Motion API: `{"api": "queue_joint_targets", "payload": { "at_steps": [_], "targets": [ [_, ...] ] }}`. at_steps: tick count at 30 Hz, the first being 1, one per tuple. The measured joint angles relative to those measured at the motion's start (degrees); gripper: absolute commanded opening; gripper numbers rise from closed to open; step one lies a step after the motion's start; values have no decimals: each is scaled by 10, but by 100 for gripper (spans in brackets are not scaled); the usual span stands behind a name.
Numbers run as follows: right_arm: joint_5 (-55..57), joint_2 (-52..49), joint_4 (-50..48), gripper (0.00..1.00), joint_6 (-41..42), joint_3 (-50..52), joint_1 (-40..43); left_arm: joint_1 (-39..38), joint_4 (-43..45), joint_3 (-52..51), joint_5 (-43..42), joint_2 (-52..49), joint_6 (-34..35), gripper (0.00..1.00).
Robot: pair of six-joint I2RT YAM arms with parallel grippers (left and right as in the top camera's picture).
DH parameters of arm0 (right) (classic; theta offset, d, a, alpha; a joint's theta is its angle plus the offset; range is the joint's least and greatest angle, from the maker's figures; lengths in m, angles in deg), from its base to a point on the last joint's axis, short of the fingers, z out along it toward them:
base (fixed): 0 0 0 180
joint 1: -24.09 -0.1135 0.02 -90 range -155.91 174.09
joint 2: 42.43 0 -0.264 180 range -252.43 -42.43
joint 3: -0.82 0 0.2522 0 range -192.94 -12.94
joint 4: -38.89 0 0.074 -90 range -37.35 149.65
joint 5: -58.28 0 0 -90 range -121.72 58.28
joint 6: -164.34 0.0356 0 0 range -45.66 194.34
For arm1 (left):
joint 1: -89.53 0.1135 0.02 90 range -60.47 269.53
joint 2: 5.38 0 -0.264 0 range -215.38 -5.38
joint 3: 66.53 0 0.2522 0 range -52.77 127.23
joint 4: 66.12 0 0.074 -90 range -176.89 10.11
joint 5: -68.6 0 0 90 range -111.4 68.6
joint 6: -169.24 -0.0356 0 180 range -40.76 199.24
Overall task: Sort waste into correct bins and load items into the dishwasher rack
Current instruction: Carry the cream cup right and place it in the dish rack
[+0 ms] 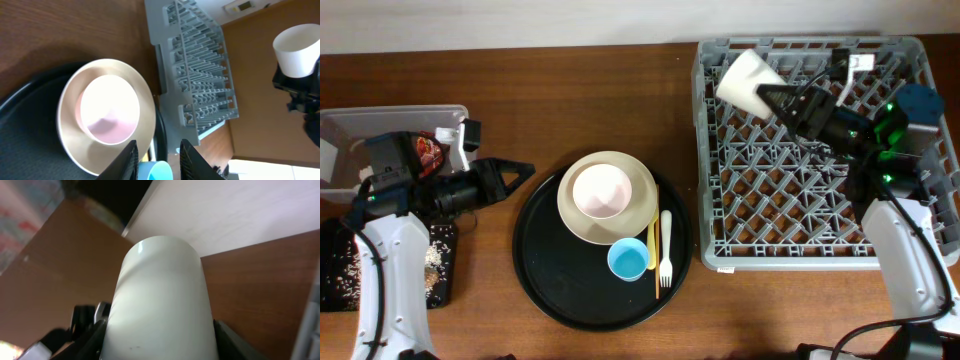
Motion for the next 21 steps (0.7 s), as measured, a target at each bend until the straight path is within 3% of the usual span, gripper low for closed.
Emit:
{"api": "queue_joint_targets", "payload": {
  "at_steps": [4,5,6,7,10,12,14,18,21],
  "targets": [
    [54,0,167,41,-21,-41,7,0,-5,0,46,0,0,28],
    [103,0,326,41,-70,-95,6,0,-10,0,63,0,0,28],
    [136,3,390,41,-115,-120,5,0,-10,0,69,0,-2,29],
    [189,6,490,41,-159,-175,3,0,-10,0,77,0,-2,38],
    [327,17,670,41,-271,-300,-13,0,-12,0,82,0,-4,50],
    [401,23,742,42,-322,-344,-25,0,-13,0,94,0,-3,57],
    [471,27,784,43,-365,-354,-49,0,-16,0,121,0,-5,99],
    [665,11,842,45,-391,-355,-85,0,-19,0,154,0,-4,99],
    [700,-12,866,45,-393,-355,-43,0,-19,0,157,0,-4,99]
  ]
}}
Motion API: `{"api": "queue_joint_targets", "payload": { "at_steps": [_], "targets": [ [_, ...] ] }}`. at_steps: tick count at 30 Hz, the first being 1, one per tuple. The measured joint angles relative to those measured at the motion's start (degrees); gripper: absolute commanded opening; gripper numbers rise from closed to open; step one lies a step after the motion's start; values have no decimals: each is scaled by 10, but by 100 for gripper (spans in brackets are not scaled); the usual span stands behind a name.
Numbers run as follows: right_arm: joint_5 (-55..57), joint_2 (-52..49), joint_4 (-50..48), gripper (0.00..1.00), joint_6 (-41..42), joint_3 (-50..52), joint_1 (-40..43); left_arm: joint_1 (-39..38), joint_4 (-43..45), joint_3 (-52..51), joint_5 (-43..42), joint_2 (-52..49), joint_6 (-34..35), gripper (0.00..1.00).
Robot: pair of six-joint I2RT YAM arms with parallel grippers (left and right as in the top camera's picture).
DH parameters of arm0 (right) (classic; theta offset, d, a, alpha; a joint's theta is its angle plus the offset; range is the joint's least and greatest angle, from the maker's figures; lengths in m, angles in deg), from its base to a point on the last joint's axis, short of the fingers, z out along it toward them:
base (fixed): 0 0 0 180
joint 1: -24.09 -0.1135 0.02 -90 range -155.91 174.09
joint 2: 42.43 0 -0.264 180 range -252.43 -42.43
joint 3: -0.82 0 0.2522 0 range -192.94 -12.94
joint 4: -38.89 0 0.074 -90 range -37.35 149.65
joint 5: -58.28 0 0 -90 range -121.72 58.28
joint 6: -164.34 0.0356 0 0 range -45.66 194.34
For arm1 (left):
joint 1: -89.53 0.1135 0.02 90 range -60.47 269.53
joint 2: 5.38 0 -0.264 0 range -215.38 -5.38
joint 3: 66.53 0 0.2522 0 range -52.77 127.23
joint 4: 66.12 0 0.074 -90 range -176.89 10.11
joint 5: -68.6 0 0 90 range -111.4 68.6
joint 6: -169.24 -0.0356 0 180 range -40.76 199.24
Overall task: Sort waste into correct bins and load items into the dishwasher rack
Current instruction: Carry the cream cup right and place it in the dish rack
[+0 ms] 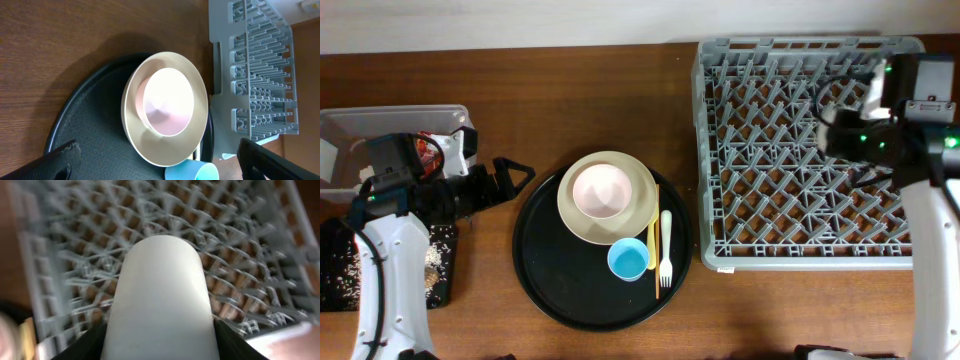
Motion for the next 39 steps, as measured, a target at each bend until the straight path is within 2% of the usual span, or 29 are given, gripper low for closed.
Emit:
{"api": "queue_joint_targets", "payload": {
  "at_steps": [6,12,15,23,28,35,39],
  "targets": [
    [13,-96,29,35,0,0,142,0,0,0,1,0,0,99],
    [-47,-168,30,30,0,0,252,0,0,0,2,0,0,99],
    [-62,-168,30,25,0,0,253,0,0,0,2,0,0,99],
    [-63,-182,43,24,0,3,253,0,0,0,2,0,0,99],
    [-67,-196,43,20,0,4,253,0,0,0,2,0,0,99],
    [-80,-196,49,19,0,4,253,0,0,0,2,0,0,99],
    [-83,-196,36,19,0,39,253,0,0,0,2,0,0,99]
  ]
}}
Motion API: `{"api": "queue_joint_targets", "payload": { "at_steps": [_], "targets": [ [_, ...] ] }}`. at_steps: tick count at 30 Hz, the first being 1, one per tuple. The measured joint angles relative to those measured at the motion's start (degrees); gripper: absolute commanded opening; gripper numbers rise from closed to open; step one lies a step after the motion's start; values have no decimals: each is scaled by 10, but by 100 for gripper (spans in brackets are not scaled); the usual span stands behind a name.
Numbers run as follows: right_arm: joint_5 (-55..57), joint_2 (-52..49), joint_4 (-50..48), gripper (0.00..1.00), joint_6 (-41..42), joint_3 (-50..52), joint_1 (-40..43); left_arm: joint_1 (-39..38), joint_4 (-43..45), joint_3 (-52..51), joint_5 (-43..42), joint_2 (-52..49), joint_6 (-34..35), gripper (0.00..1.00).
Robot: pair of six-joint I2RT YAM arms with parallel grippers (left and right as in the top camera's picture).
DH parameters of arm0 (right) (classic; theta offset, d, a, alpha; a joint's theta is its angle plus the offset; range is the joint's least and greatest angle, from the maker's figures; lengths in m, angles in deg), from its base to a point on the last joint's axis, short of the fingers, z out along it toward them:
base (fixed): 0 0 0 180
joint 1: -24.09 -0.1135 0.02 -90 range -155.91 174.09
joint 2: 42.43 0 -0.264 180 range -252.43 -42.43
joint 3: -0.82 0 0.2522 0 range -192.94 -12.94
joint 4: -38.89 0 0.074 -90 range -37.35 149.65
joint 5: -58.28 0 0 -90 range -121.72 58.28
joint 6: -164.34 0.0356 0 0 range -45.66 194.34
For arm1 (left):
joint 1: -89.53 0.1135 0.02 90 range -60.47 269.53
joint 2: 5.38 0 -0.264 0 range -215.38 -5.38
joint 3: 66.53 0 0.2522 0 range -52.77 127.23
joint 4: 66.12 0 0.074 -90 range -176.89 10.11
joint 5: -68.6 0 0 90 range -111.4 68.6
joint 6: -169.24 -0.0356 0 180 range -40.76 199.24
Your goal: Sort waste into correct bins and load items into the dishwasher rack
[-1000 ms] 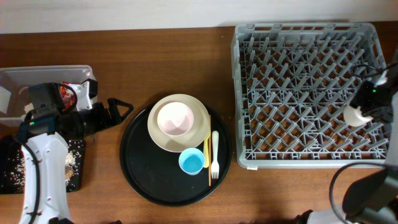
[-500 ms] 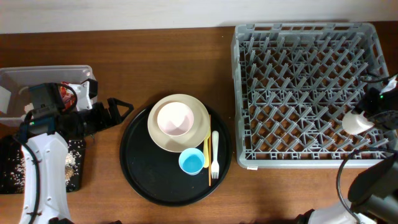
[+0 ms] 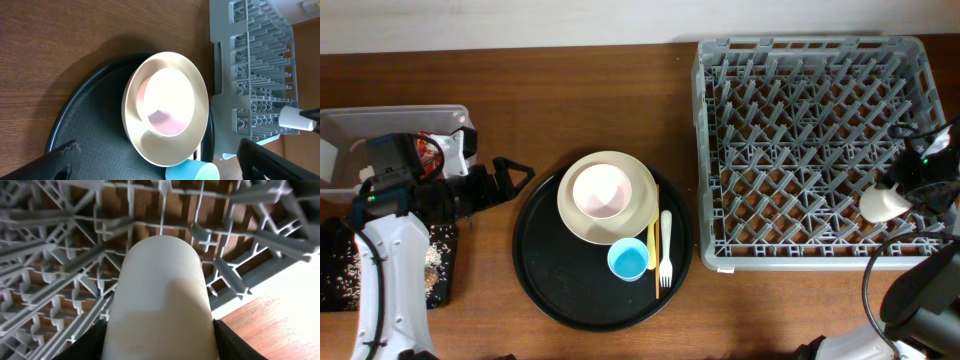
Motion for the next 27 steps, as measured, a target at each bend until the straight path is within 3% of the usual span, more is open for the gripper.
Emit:
{"api": "queue_joint_targets", "payload": {
  "at_steps": [16,17,18,20,24,27],
  "targets": [
    [-4,-1,-22,21,0,19,0,0,0,0,0,0,0,99],
    [-4,-1,-23,31,0,20,0,0,0,0,0,0,0,99],
    [-4,-1,-27,52,0,26,0,0,0,0,0,0,0,99],
    [-4,-1,-31,68,0,32,0,0,0,0,0,0,0,99],
    [-6,-1,-36,93,-1,35,0,0,0,0,0,0,0,99],
    [-12,-1,-27,99,0,31,0,0,0,0,0,0,0,99]
  ]
}}
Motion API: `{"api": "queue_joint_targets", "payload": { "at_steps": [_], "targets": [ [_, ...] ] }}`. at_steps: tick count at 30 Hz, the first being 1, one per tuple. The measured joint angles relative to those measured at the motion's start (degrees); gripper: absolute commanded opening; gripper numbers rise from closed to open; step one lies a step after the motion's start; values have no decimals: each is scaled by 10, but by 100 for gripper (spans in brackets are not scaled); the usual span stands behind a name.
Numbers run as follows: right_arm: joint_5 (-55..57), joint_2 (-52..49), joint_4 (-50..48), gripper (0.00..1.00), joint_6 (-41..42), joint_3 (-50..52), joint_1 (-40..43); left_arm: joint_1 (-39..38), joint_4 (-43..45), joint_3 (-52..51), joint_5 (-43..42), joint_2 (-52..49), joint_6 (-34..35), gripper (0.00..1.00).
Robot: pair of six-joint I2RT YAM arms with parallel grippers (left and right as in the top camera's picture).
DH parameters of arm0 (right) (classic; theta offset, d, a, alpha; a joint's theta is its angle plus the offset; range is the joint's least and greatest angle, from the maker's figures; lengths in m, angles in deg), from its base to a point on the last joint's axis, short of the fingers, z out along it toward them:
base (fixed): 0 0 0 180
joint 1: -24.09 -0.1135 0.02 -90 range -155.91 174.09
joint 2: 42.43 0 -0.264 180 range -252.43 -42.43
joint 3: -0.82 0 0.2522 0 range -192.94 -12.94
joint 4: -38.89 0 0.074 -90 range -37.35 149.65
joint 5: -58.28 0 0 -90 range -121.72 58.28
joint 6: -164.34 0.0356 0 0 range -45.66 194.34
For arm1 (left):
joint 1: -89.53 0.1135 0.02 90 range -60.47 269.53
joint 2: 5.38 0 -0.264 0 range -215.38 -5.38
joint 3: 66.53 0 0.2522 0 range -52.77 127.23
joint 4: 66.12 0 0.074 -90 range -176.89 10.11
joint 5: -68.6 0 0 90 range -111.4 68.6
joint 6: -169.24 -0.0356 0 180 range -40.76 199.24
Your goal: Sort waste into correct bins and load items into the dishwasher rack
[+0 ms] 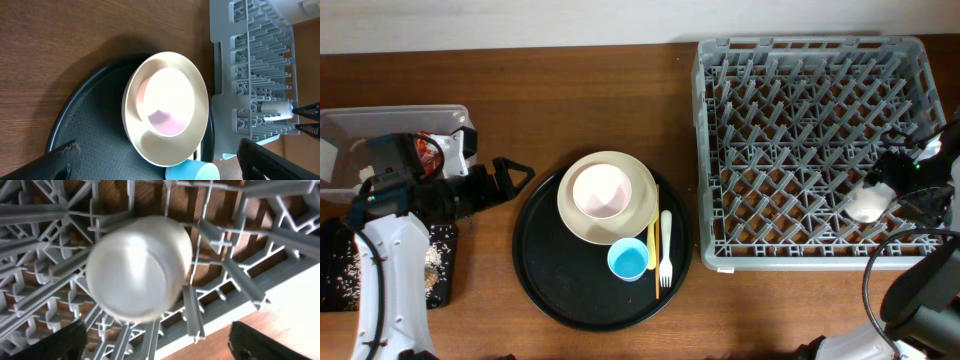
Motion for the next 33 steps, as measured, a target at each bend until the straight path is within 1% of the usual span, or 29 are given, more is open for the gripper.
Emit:
{"api": "queue_joint_targets", "payload": {
  "at_steps": [2,5,8,10,13,17,20,28,33],
  "targets": [
    [-5,0,21,99,-1,-21,0,0,0,0,0,0,0,99],
    [-19,-4,80,99,0,-86,0,0,0,0,0,0,0,99],
    [-80,-2,162,98,-5,-183,0,0,0,0,0,0,0,99],
    [-127,4,195,99,-26,-218,0,0,0,0,0,0,0,99],
    [-217,9,236,99,-72,-225,0,0,0,0,0,0,0,99],
    [-254,9,273,99,-90,-225,0,0,0,0,0,0,0,99],
    [-257,9,273,99,-92,-225,-8,0,0,0,0,0,0,99],
    [-236,9,273,99,-109,-225,-88,0,15,0,0,0,0,99],
    [-227,9,273,99,-111,-225,-104,0,-21,0,0,0,0,99]
  ]
}}
